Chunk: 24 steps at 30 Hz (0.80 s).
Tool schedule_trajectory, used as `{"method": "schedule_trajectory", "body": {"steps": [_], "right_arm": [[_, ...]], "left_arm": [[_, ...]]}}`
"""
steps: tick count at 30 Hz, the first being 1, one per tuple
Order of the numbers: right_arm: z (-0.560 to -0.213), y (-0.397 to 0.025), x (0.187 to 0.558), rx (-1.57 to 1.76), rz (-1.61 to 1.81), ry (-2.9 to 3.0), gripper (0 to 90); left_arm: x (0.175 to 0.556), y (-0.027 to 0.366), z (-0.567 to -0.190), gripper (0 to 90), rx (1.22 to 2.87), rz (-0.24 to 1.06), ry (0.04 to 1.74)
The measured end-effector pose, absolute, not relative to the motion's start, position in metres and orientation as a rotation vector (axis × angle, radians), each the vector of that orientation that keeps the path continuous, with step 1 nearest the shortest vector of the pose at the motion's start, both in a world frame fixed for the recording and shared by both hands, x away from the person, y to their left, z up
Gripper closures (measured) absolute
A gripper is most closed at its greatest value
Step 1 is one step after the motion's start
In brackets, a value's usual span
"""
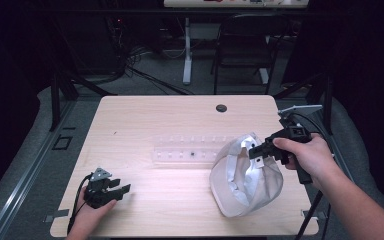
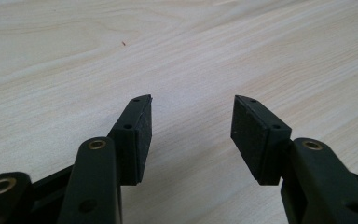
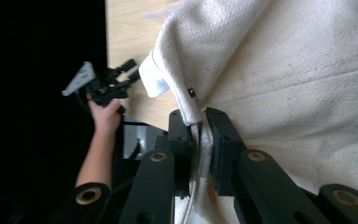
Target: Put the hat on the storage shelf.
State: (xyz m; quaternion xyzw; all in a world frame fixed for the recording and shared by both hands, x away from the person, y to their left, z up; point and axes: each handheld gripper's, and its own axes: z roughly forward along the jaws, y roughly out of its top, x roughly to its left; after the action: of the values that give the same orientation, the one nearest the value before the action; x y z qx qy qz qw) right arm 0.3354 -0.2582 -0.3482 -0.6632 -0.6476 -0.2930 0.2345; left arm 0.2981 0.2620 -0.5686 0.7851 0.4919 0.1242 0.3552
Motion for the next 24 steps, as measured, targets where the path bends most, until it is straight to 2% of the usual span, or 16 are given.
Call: {"method": "schedule_trajectory", "body": {"steps": [12, 19, 24], "right_arm": [[-0.329, -0.258, 0.337, -1.746, -0.972, -1.718, 81.2], [-0.316, -0.248, 0.346, -1.722, -1.016, -1.730, 81.2], [-0.309, -0.241, 0.354, -1.728, -1.023, -1.734, 81.2]], "left_arm": [[0.292, 0.259, -0.558, 46.3, 1.956, 0.334, 1.219], [0.281, 0.243, -0.532, 45.9, 1.885, 0.338, 1.124], [0.275, 0.223, -0.513, 46.0, 1.907, 0.341, 1.020]]}}
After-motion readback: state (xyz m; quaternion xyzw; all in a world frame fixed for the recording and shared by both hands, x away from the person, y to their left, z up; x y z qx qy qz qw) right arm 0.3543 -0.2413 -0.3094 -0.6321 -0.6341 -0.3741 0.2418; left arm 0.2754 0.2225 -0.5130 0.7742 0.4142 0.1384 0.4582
